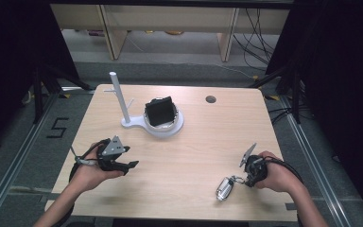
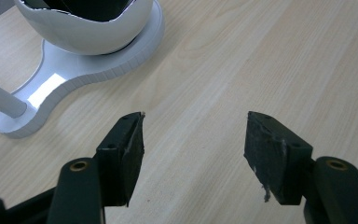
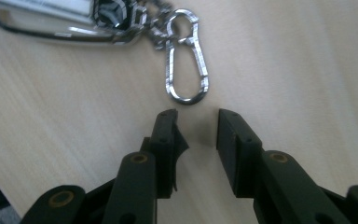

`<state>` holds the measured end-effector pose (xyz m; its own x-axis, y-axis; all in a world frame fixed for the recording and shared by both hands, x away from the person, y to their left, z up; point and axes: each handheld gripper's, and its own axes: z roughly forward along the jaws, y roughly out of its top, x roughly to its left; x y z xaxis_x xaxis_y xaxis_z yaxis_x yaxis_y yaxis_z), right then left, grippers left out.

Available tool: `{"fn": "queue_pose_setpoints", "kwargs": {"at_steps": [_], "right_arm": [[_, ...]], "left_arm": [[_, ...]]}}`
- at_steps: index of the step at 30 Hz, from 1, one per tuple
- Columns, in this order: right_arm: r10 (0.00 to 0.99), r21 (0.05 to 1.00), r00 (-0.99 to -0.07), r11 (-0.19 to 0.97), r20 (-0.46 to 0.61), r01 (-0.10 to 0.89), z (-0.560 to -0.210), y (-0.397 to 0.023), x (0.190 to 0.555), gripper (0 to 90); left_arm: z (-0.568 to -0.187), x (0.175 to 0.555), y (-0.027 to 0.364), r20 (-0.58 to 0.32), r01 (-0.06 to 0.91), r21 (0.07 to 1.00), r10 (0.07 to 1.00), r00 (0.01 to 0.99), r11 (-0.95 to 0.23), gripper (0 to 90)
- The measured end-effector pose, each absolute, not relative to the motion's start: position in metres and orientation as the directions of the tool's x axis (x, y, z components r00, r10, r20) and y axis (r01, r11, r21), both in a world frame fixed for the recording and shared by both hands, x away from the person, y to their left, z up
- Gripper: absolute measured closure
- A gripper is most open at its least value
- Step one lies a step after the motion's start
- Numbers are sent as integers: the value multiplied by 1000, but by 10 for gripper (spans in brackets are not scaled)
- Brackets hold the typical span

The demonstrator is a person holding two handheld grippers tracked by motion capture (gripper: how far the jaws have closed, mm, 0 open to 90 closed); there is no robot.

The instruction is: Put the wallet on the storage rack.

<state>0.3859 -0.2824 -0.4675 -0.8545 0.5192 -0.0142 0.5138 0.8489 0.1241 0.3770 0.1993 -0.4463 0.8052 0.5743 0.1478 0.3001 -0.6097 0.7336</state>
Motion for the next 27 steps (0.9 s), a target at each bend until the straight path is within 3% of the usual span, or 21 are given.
{"fn": "queue_pose_setpoints", "kwargs": {"at_steps": [4, 8, 16, 27], "right_arm": [[595, 202, -804, 789, -16, 580, -462, -284, 392, 700], [594, 241, -804, 779, 11, 579, -462, -277, 395, 698], [572, 213, -820, 799, 19, 562, -473, -271, 396, 718], [485, 177, -874, 864, -39, 472, -473, -262, 390, 849]], "left_arm": [[-446, 377, 198, 147, 300, 739, 578, 803, -604, 372], [-446, 378, 197, 146, 295, 738, 570, 809, -607, 372], [-447, 377, 198, 130, 311, 735, 576, 807, -603, 372], [-447, 377, 194, 132, 306, 735, 571, 811, -605, 372]]}}
